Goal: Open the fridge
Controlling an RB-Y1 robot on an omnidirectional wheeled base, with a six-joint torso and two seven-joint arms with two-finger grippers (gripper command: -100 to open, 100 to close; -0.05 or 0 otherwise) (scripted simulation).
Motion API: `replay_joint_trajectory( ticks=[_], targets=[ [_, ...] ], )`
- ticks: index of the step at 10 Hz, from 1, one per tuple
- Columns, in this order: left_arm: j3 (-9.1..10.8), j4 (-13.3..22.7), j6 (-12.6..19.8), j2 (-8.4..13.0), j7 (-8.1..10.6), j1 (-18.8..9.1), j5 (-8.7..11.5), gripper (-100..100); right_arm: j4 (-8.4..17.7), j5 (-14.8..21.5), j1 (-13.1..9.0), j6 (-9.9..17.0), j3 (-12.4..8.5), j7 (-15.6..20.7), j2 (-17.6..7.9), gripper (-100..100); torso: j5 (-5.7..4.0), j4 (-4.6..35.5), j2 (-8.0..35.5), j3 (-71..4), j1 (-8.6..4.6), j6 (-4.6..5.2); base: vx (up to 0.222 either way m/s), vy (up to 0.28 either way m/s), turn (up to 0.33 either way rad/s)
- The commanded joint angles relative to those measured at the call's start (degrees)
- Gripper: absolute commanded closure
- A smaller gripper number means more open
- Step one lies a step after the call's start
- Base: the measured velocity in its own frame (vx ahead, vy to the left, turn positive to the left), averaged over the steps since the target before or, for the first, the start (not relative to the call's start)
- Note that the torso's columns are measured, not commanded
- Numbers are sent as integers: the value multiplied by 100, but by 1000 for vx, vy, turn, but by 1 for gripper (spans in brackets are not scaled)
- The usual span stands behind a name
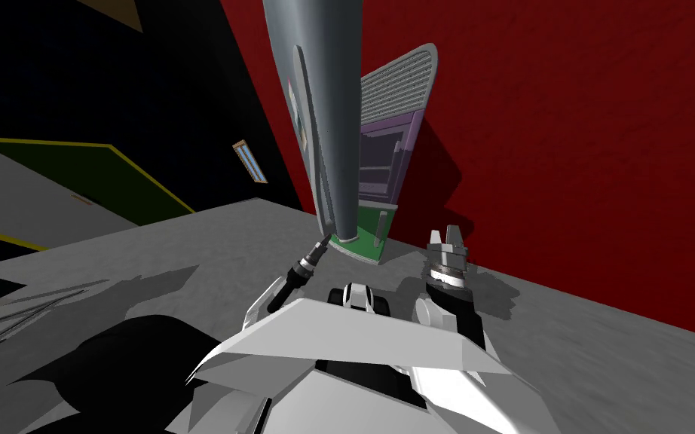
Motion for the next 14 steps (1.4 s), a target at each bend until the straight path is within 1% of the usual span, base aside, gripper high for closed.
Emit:
replay_joint_trajectory(
  ticks=[1,2,3,4,5,6,7,8,9,10,11,12,13,14],
  targets=[
    [42,-148,-156,111,57,-28,33,100,0,0,0,0,0,0,0,0,-3,-2,-10,-10,-7,-1,-106,297,-67],
    [-19,-201,-234,205,96,15,33,100,0,0,0,0,0,0,0,0,1,1,6,-1,11,-1,-107,307,-130],
    [-19,-201,-234,205,96,15,33,100,0,0,0,0,0,0,-1,0,3,3,25,14,-3,4,-63,247,-50],
    [-81,-254,-311,299,136,58,33,100,0,0,0,0,0,0,0,0,-5,2,15,9,-31,3,-76,267,-71],
    [-81,-254,-311,299,136,58,33,100,0,0,0,0,0,0,0,0,-7,1,20,8,-29,6,-63,219,-52],
    [-142,-308,-389,393,175,100,33,100,0,0,1,0,0,0,1,0,-13,5,24,9,-53,7,-66,247,-73],
    [-188,-201,-310,405,171,186,15,100,0,0,0,0,0,0,0,0,-13,7,39,17,-43,7,-51,128,-24],
    [-260,-245,-427,513,208,225,0,100,0,0,1,0,1,0,2,0,-6,-21,43,34,-83,6,-12,161,-78],
    [-260,-245,-427,513,208,225,0,100,0,0,1,0,1,0,1,0,4,-33,47,43,-59,10,-7,185,-62],
    [-314,-284,-521,607,237,250,-12,100,0,0,1,0,1,0,1,0,15,-34,47,44,-35,6,13,228,-70],
    [-314,-284,-521,607,237,250,-12,100,0,0,1,0,0,0,1,0,20,-31,36,36,-6,6,3,227,-50],
    [-369,-323,-616,700,266,275,-24,100,0,0,1,0,0,0,1,0,18,-28,23,22,-8,5,-28,258,-103],
    [-369,-323,-616,700,266,275,-24,100,0,0,1,0,0,0,0,0,15,-26,21,18,-9,10,-27,220,-46],
    [-424,-363,-710,793,296,301,-36,100,0,0,1,0,0,0,1,0,9,-28,9,12,-35,10,-1,204,-66]
  ],
)
